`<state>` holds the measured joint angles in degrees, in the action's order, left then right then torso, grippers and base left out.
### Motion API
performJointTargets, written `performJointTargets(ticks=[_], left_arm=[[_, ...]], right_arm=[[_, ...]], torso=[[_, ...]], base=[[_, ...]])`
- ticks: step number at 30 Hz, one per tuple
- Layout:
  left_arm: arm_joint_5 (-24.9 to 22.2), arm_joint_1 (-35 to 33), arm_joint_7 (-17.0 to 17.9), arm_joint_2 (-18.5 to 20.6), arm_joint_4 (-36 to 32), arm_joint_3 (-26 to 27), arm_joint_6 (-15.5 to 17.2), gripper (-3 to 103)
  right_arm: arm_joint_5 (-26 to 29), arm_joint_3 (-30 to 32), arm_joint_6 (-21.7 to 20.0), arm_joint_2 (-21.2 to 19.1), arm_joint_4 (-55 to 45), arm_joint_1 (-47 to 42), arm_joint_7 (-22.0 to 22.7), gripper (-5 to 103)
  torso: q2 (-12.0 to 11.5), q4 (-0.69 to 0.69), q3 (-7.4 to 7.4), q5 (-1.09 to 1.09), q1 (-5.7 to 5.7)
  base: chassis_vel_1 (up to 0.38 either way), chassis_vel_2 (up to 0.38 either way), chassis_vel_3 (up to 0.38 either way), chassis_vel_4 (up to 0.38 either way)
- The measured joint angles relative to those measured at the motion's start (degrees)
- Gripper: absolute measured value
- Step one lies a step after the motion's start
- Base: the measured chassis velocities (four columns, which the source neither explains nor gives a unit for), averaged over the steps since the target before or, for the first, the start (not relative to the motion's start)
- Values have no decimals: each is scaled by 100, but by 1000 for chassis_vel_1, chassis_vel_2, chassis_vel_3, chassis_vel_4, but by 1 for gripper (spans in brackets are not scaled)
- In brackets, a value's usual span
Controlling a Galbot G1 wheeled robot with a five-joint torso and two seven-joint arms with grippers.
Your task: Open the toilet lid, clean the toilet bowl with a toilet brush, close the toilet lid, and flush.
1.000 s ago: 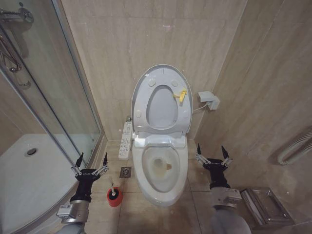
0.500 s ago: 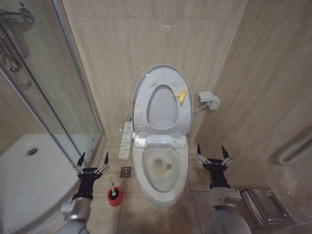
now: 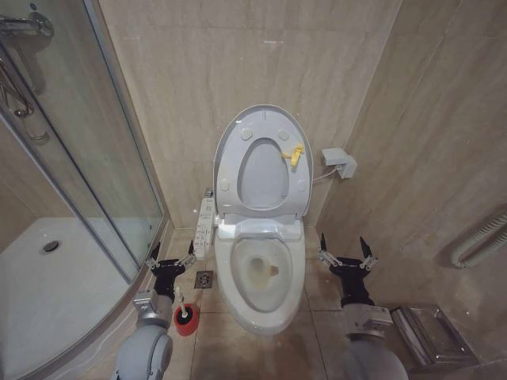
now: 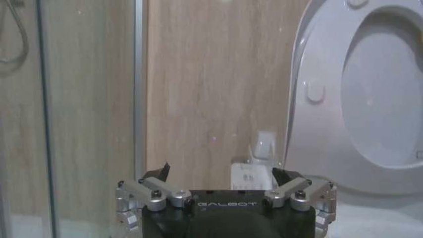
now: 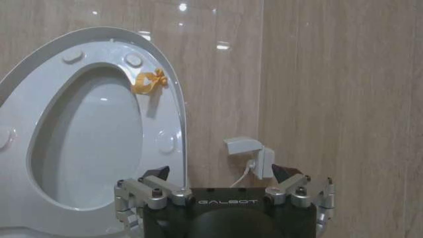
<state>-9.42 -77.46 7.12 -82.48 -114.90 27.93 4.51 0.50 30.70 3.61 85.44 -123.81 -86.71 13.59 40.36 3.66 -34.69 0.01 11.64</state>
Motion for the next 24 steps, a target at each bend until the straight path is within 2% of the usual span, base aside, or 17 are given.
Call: performJointTargets(ticks=[4,8,11,13,14,18,19,23,24], left_arm=[[24,-24,-18,37,-211,66,-463,100],[21,-119,-4,93,-481,85,-511,100],[84,-245,46,109,-415,87,-627,100],[215,-397,140,111,-109,33,-890,100],[215,-397,140,111,-109,33,-890,100],[629,-491,415,88,1037,-75,-1749,100],[629,-491,415,88,1037,-75,-1749,100],[663,-395,507,34,2113,-204,-2386,100],[663,-395,507,34,2113,-204,-2386,100]], right_arm=[[0,0,0,0,0,0,0,100],[0,0,0,0,0,0,0,100],[0,0,0,0,0,0,0,100],[0,0,0,0,0,0,0,100],[0,0,0,0,0,0,0,100],[0,0,0,0,0,0,0,100],[0,0,0,0,0,0,0,100],[0,0,0,0,0,0,0,100],[0,0,0,0,0,0,0,100]], torso=[[0,1,0,-1,0],[0,1,0,0,0],[0,1,0,0,-1],[0,1,0,-1,-1],[0,1,0,-1,-1],[0,2,0,-1,-2],[0,2,0,-1,-2],[0,1,0,-1,-1],[0,1,0,-1,-1]], base=[[0,0,0,0],[0,0,0,0],[0,0,0,0],[0,0,0,0],[0,0,0,0],[0,0,0,0],[0,0,0,0],[0,0,0,0],[0,0,0,0]])
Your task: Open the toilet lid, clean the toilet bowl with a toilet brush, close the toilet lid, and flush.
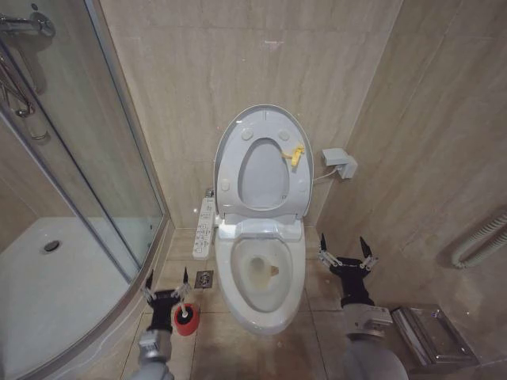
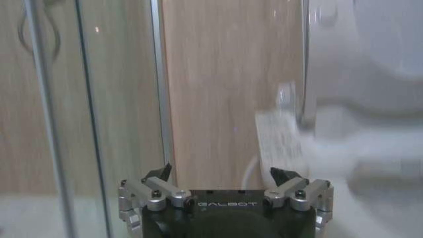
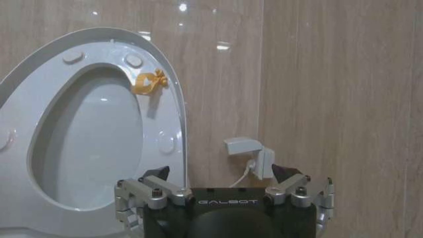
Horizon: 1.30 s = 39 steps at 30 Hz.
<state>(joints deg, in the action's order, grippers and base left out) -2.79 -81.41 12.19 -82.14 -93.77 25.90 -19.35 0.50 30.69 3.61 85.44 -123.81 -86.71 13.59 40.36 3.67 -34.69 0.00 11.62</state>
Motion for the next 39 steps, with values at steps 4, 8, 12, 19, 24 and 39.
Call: performJointTargets(ticks=[4,8,12,19,24,39], left_arm=[[5,177,-38,-82,751,-58,-363,99],[-17,563,-247,-124,1787,-66,-703,99],[-114,768,-422,-110,2266,-68,-832,99],[-273,1145,-711,-42,2895,-92,-950,100],[-282,1505,-809,59,3257,-112,-989,100],[-259,1920,-1013,46,3689,-192,-1105,100]], right_arm=[[0,0,0,0,0,0,0,100],[0,0,0,0,0,0,0,100],[0,0,0,0,0,0,0,100],[0,0,0,0,0,0,0,100],[0,0,0,0,0,0,0,100],[0,0,0,0,0,0,0,100]], torso=[[0,0,0,0,0],[0,1,0,0,0],[0,1,0,0,0],[0,0,0,-1,0],[0,1,0,0,0],[0,0,0,0,1]], base=[[0,0,0,0],[0,0,0,0],[0,0,0,0],[0,0,0,0],[0,0,0,0],[0,0,0,0]])
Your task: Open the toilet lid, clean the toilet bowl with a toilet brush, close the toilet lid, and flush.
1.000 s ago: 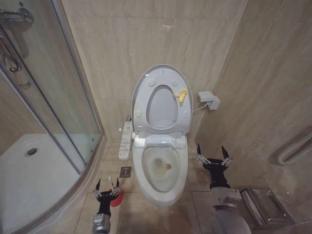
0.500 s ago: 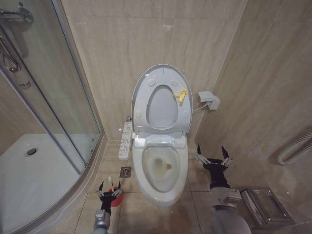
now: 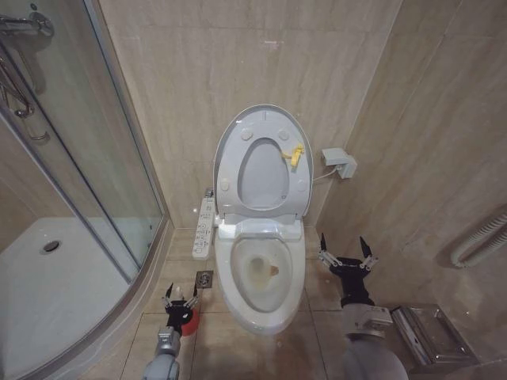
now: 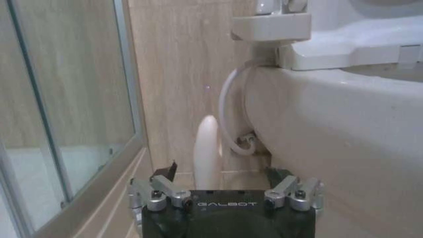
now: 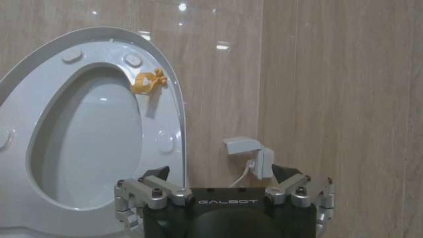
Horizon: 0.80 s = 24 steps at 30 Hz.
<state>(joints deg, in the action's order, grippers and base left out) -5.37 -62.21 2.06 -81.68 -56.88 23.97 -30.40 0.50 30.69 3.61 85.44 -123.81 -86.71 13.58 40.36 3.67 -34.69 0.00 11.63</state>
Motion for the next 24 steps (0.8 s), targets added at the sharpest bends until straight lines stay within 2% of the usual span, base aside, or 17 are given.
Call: performJointTargets(ticks=[1,8,9,15,16,23,24], left_arm=[[8,-13,-18,-12,13,4,-27,88],[21,-69,-65,-6,23,61,-105,88],[21,-66,-83,6,34,79,-118,64],[10,-12,-201,38,123,123,-199,64],[6,-9,-239,39,128,128,-222,38],[3,-100,-296,5,37,130,-293,38],[3,-129,-298,-3,0,129,-308,20]], right_arm=[[0,0,0,0,0,0,0,100],[0,0,0,0,0,0,0,100],[0,0,0,0,0,0,0,100],[0,0,0,0,0,0,0,100],[0,0,0,0,0,0,0,100],[0,0,0,0,0,0,0,100],[0,0,0,0,0,0,0,100]], torso=[[0,0,0,0,0],[0,0,0,0,0],[0,0,0,0,0],[0,0,0,0,0],[0,0,0,0,0],[0,0,0,0,0],[0,0,0,-1,0]], base=[[0,0,0,0],[0,0,0,0],[0,0,0,0],[0,0,0,0],[0,0,0,0],[0,0,0,0],[0,0,0,0]])
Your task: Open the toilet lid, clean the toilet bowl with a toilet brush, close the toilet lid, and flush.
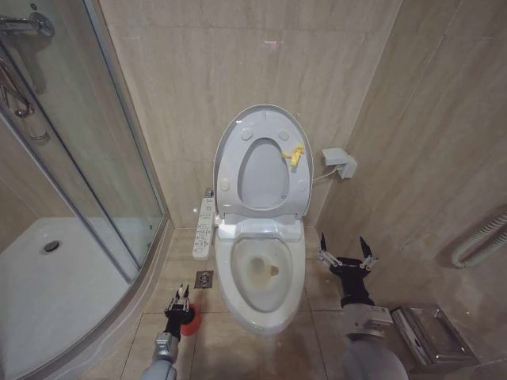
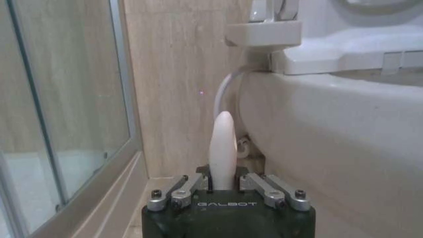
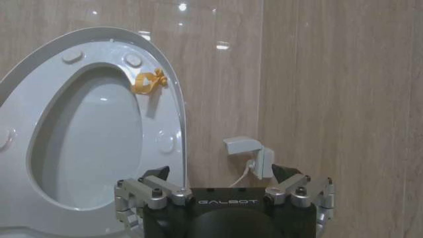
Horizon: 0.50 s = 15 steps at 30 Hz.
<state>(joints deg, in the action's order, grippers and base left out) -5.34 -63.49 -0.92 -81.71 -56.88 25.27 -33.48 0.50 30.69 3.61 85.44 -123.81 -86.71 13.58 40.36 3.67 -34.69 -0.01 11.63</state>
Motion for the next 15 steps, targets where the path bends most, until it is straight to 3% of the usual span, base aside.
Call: performJointTargets(ticks=[12,15], left_arm=[[78,-413,0,44,-782,58,-14,20],[76,-662,5,97,-1345,76,161,20]], right_arm=[[0,0,0,0,0,0,0,100],[0,0,0,0,0,0,0,100]], torso=[[0,0,0,1,0],[0,0,0,1,0]], base=[[0,0,0,0],[0,0,0,0]])
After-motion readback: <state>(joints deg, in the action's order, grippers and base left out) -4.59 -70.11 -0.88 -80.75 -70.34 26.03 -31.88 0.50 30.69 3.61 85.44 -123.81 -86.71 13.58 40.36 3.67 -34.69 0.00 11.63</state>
